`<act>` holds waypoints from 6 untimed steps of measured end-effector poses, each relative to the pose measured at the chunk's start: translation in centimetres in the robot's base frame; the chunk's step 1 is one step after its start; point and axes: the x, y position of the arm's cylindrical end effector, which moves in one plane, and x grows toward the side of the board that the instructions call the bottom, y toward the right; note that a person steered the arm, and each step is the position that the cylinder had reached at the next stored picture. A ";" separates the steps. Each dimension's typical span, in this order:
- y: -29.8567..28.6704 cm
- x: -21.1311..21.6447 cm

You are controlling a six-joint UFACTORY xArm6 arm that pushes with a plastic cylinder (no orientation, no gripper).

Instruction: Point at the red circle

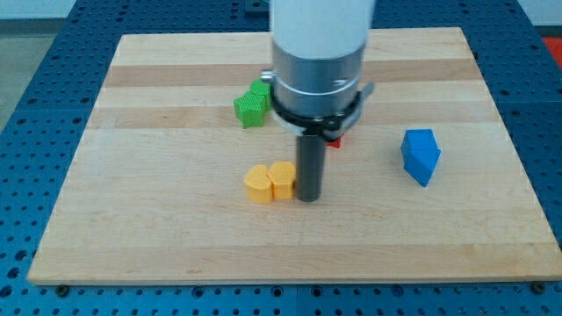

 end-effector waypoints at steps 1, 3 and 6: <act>-2.9 0.0; -4.0 -0.9; 8.1 -4.1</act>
